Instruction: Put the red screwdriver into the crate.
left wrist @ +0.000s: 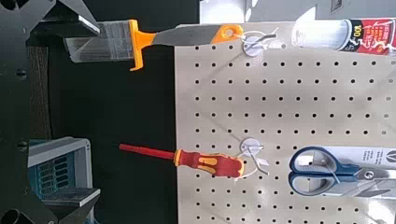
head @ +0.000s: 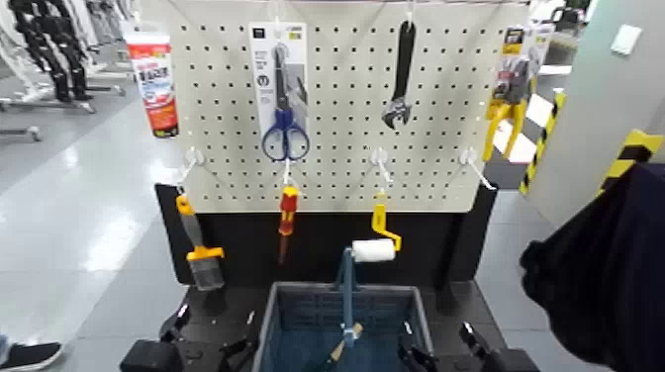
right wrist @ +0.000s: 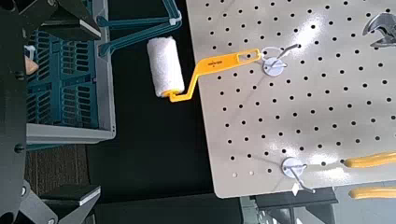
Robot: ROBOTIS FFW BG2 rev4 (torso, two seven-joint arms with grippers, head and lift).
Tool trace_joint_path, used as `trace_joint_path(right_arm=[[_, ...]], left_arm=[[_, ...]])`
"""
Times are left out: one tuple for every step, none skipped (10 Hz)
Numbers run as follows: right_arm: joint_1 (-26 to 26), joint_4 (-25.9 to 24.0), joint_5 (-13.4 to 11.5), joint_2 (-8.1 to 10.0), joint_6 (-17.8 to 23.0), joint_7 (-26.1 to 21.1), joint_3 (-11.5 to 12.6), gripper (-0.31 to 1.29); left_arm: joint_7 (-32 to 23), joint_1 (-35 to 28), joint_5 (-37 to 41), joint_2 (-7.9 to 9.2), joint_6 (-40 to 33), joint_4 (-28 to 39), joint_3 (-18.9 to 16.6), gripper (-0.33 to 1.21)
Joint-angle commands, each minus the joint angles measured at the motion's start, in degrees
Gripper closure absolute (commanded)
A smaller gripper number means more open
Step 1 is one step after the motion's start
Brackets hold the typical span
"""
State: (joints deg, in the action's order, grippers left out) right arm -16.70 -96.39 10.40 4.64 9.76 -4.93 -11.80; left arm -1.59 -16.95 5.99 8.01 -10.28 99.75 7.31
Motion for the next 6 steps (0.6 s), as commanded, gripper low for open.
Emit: trace_joint_path(right_arm=[[0.0, 0.0, 0.1, 0.02, 0.1, 0.0, -0.1, 0.14], [0.0, 0.0, 0.1, 0.02, 0.1, 0.0, -0.1, 0.14], [0.0, 0.0, 0.1, 0.02, 0.0, 0.0, -0.1, 0.14], [0.0, 0.1, 0.1, 0.02, 0.0, 0.0, -0.2, 0.14], [0.0, 0.0, 0.1, 0.02, -0.1, 0.0, -0.2, 0.14], [0.0, 0.1, 0.1, 0.02, -0.2, 0.0, -0.2, 0.14]], left_arm=[[0.1, 0.2, 0.2, -0.01, 0.3, -0.2, 0.0, 0.11], [0.1, 0.2, 0.3, -0.01, 0.3, -0.2, 0.0, 0.11], [0.1, 0.2, 0.4, -0.01, 0.5, -0.2, 0.0, 0.11], [0.6, 0.4, 1.0, -0.01, 1.2, -0.2, -0.1, 0.11], [2.7, 1.2, 1.7, -0.01, 2.5, -0.3, -0.5, 0.1], [5.8, 2.7, 2.1, -0.19, 3.8, -0.9, -1.1, 0.1]])
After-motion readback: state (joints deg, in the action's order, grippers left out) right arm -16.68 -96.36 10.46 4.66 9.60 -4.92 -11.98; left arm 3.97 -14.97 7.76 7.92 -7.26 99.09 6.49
